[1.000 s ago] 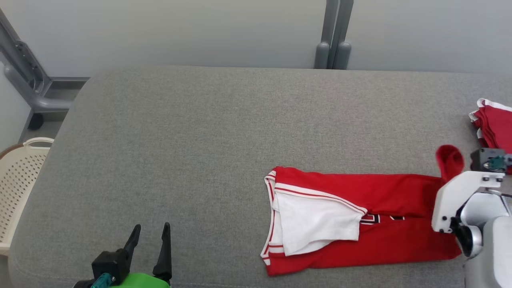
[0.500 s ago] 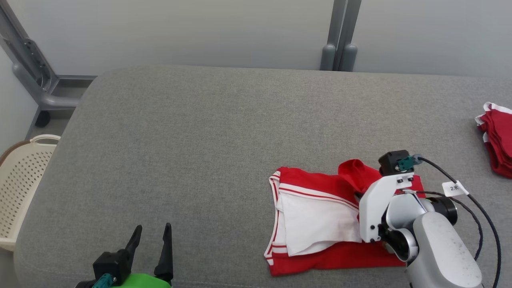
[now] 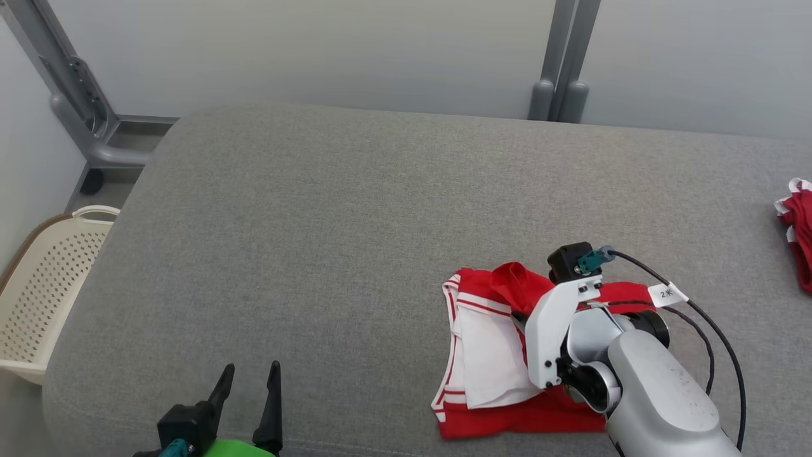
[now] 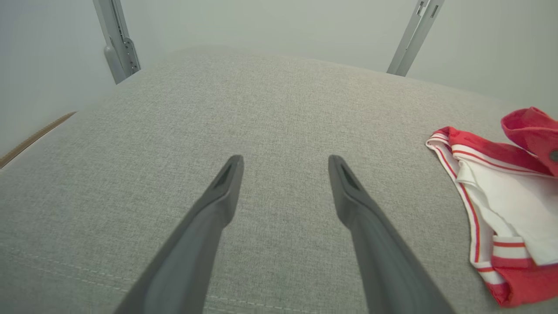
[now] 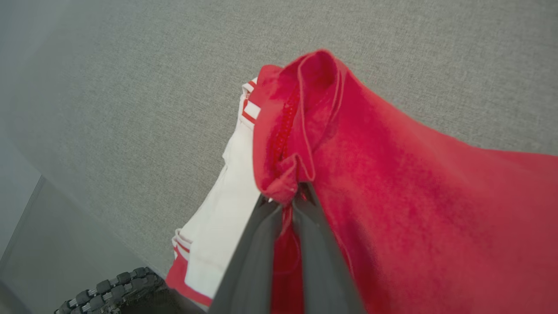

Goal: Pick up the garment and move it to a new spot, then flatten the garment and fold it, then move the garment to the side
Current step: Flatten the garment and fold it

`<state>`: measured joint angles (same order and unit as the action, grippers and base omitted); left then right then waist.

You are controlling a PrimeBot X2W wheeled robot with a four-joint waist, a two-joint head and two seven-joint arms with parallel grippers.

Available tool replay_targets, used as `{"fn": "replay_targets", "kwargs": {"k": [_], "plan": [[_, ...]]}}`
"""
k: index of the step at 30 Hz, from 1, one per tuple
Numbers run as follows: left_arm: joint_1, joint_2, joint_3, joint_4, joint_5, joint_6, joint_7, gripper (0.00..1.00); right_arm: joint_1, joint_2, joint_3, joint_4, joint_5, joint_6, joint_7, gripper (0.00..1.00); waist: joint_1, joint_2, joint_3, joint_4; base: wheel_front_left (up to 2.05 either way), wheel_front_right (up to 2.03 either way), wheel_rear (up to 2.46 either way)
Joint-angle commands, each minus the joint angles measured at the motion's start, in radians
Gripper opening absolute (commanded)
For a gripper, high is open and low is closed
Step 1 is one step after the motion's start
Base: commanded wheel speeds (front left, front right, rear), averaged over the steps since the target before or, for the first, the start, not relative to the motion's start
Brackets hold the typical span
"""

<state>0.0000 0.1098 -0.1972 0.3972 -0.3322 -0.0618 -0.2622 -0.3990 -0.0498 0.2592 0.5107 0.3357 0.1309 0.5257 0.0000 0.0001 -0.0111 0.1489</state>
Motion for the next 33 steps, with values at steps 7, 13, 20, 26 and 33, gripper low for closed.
{"fn": "replay_targets", "kwargs": {"k": [7,13,20,26,33], "plan": [[0.011,-0.005,-0.009,0.012,0.000,-0.008,-0.003,1.00,-0.046,-0.002,0.030,0.093,0.031,0.000,-0.032,0.00,0.0000,-0.0001,-0.003,0.034,0.00,0.00,0.00],[0.013,-0.008,-0.009,0.014,-0.001,-0.007,-0.003,1.00,-0.073,-0.002,0.066,0.155,0.064,0.000,-0.066,0.00,0.0000,-0.0001,0.000,0.052,0.00,0.00,0.00],[0.009,-0.008,-0.006,0.016,-0.004,-0.009,-0.003,1.00,-0.105,-0.002,0.098,0.215,0.088,0.000,-0.098,0.39,0.0000,-0.0001,0.001,0.063,0.00,0.00,0.00],[0.010,-0.009,0.003,0.018,-0.011,-0.001,-0.003,1.00,-0.124,-0.002,0.134,0.224,0.136,0.000,-0.114,1.00,0.0000,-0.0001,0.002,0.053,0.00,0.00,0.00],[0.007,-0.008,0.013,0.011,-0.011,0.002,-0.003,1.00,-0.159,-0.003,0.132,0.164,0.193,0.000,-0.164,1.00,0.0000,-0.0001,-0.001,0.023,0.00,0.00,0.00]]}}
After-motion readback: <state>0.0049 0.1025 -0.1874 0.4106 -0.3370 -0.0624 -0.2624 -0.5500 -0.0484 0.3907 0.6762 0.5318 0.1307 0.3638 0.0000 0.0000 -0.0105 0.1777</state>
